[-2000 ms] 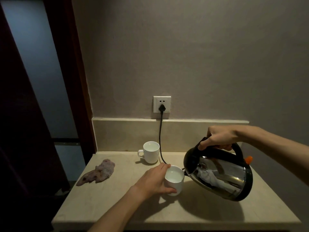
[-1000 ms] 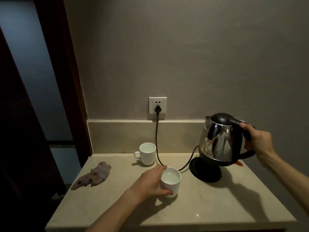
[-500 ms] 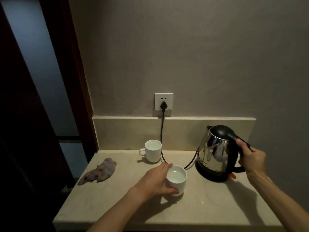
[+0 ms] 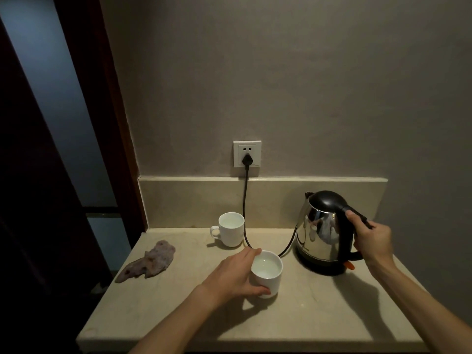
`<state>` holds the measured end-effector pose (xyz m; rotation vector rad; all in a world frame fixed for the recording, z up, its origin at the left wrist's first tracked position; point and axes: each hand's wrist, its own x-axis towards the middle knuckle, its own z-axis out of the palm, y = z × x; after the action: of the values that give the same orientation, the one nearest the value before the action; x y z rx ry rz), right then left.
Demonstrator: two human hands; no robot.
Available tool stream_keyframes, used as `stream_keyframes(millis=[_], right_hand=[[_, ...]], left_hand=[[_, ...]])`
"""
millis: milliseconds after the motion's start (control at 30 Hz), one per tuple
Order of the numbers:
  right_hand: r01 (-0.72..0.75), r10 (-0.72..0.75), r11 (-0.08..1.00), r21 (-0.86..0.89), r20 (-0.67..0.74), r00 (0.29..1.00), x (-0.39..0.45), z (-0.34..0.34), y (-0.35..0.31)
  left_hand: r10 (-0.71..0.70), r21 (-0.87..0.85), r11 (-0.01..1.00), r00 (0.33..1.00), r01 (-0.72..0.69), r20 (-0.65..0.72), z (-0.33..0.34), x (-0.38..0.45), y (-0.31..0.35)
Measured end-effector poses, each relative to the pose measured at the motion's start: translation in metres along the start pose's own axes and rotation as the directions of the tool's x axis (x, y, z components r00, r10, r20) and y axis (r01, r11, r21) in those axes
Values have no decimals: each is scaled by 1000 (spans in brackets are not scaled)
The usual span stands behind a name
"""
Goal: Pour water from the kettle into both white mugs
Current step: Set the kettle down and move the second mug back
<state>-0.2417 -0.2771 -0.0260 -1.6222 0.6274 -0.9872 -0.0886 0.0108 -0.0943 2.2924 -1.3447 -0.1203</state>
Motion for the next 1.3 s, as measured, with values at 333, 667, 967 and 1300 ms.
stream_keyframes(millis=[333, 667, 967, 1300], right_hand=[[40, -40, 999, -35, 1, 999, -3, -4, -3], [35, -36, 997, -68, -7, 999, -3, -12, 14], [-14, 12, 996, -90, -28, 1000, -6, -16, 17], [-75, 77, 992, -99, 15, 997, 8, -21, 20]], left_hand=[[17, 12, 1000, 1000, -17, -3, -3, -2, 3], [22, 1, 1000, 1000, -22, -18, -4, 0, 1], [-1, -37, 999, 1000, 1, -3, -1, 2, 1], [-3, 23, 1000, 1000, 3, 7, -1, 3, -2]])
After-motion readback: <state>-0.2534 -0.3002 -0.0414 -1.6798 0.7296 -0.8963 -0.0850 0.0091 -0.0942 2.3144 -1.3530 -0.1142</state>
